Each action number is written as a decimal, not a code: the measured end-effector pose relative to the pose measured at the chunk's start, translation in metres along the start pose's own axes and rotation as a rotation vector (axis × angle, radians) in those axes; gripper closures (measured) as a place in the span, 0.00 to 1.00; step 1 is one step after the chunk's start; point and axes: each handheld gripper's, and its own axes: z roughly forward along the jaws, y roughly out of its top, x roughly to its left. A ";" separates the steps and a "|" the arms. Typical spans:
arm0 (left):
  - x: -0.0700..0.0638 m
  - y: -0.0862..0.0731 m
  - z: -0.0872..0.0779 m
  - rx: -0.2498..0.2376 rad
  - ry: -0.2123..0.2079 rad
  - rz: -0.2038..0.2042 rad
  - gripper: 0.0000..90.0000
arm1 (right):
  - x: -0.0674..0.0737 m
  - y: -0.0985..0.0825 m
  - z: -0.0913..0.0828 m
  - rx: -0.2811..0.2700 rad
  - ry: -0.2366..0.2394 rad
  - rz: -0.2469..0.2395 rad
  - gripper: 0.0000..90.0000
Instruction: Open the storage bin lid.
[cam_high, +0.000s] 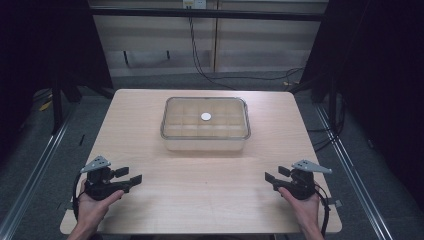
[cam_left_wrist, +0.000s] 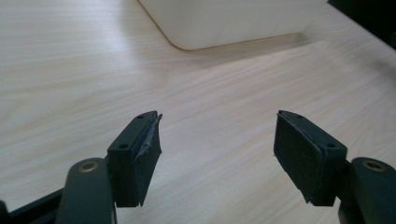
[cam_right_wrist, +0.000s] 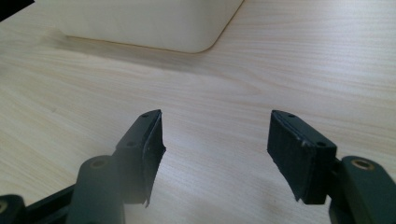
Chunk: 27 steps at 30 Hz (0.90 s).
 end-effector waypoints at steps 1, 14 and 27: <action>0.000 0.000 0.000 0.000 0.000 0.000 0.35 | 0.000 0.000 0.000 0.000 0.000 0.000 0.39; -0.003 0.001 0.004 0.018 0.002 -0.010 0.39 | 0.006 0.003 0.004 0.054 0.094 -0.011 0.44; -0.025 0.019 0.013 0.031 -0.059 0.098 0.37 | 0.013 0.020 0.004 0.065 0.125 -0.032 0.37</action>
